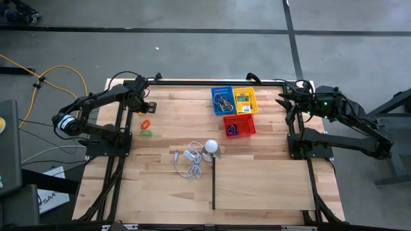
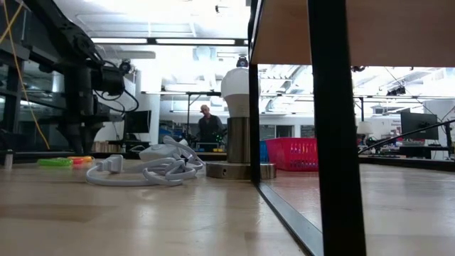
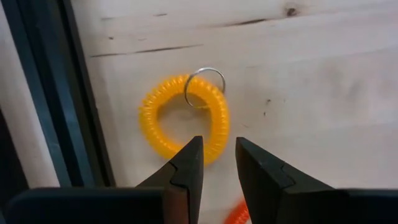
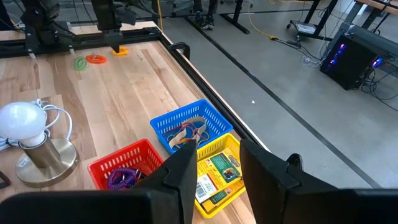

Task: Pick & Place Office Desk Supplies
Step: Put the yellow coil keychain into the red bin

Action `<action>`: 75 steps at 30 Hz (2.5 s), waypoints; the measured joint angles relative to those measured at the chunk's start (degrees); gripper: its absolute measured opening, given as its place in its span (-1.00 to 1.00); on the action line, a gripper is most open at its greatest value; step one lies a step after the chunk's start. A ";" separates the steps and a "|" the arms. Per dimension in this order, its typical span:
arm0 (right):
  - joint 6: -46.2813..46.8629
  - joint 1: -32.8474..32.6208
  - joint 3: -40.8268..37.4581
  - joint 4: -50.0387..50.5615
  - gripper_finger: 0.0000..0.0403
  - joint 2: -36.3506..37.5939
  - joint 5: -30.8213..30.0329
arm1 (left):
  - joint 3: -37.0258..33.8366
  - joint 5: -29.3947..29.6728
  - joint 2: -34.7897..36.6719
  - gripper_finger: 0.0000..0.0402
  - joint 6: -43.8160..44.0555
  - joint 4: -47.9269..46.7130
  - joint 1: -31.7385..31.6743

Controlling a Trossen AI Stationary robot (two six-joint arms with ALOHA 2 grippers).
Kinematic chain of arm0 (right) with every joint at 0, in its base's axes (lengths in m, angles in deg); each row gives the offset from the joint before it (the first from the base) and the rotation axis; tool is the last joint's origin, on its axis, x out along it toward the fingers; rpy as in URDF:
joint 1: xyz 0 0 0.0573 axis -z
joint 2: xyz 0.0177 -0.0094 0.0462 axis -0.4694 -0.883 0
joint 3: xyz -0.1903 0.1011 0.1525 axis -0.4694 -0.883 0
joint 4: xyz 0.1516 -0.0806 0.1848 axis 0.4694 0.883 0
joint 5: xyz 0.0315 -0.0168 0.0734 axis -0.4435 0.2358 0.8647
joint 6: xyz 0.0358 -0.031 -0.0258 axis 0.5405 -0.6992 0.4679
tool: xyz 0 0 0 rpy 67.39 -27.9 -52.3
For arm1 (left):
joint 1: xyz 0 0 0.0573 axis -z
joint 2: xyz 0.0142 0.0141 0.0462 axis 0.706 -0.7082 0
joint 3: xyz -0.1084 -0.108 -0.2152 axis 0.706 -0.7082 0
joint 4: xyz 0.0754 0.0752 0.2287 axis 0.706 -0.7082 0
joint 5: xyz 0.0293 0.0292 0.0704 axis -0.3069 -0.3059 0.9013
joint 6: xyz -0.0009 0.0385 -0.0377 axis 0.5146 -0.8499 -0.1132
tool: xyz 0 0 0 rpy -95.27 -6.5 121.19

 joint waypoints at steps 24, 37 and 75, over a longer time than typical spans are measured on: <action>0.00 0.00 0.00 0.02 -0.46 0.00 0.00 | 0.02 -0.04 -4.17 -0.66 -1.28 1.34 -0.43; 0.00 0.00 0.00 0.02 -0.46 0.00 0.00 | 0.11 -0.33 -4.13 -0.95 -1.51 1.23 -0.43; 0.00 0.00 0.00 0.02 -0.46 0.01 0.00 | 0.22 -13.46 8.10 -0.95 -0.83 21.15 16.00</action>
